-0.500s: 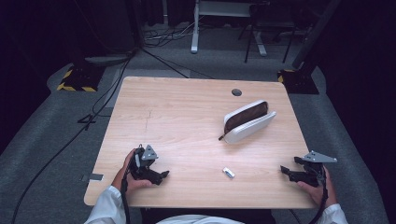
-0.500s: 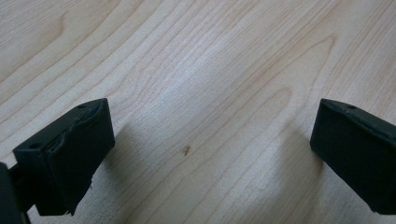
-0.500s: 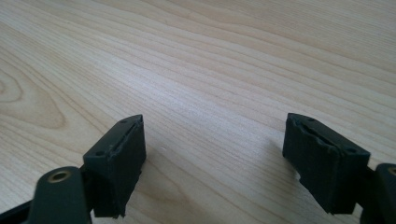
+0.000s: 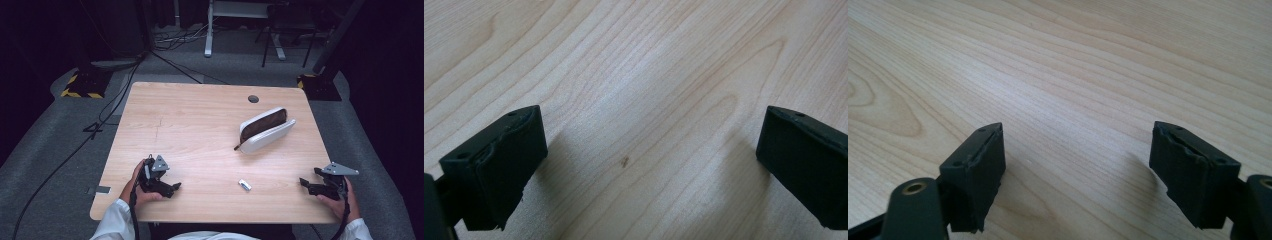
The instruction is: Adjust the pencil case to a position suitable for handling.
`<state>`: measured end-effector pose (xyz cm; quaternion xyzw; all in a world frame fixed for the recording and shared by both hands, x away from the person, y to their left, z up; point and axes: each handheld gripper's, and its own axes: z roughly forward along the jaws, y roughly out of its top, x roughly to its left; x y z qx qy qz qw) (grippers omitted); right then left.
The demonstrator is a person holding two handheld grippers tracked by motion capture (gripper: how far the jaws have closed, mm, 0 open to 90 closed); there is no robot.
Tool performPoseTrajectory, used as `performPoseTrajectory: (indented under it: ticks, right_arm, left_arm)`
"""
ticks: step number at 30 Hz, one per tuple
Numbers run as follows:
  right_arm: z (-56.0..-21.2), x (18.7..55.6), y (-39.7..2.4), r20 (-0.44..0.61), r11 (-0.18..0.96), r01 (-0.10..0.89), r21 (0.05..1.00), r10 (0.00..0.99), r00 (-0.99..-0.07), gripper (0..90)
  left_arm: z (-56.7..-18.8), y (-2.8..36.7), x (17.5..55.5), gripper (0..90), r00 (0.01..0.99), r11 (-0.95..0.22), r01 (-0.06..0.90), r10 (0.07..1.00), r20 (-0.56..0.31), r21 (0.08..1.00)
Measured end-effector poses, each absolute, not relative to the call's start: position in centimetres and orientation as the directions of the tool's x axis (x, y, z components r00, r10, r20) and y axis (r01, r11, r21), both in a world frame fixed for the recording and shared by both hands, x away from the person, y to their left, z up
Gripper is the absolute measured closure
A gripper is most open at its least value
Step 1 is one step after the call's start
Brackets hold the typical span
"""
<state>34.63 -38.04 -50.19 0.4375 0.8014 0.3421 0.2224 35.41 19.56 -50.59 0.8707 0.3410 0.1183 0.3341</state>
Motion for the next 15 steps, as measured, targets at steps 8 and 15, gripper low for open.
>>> performPoseTrajectory:
  ticks: [8, 15]
  right_arm:
    - [-49.2, 33.8, -33.3, -0.024, 0.438, 0.480, 0.760, 0.757, -0.652, 26.9]
    - [-49.0, 32.9, -27.7, 0.004, 0.491, 0.400, 0.774, 0.628, -0.778, 38.9]
  left_arm:
    - [-50.6, 19.6, 35.4, 0.6, 0.738, -0.544, 0.515, 0.675, -0.020, 0.662]
    - [-50.5, 19.5, 35.4, 0.6, 0.734, -0.544, 0.517, 0.679, -0.016, 0.661]
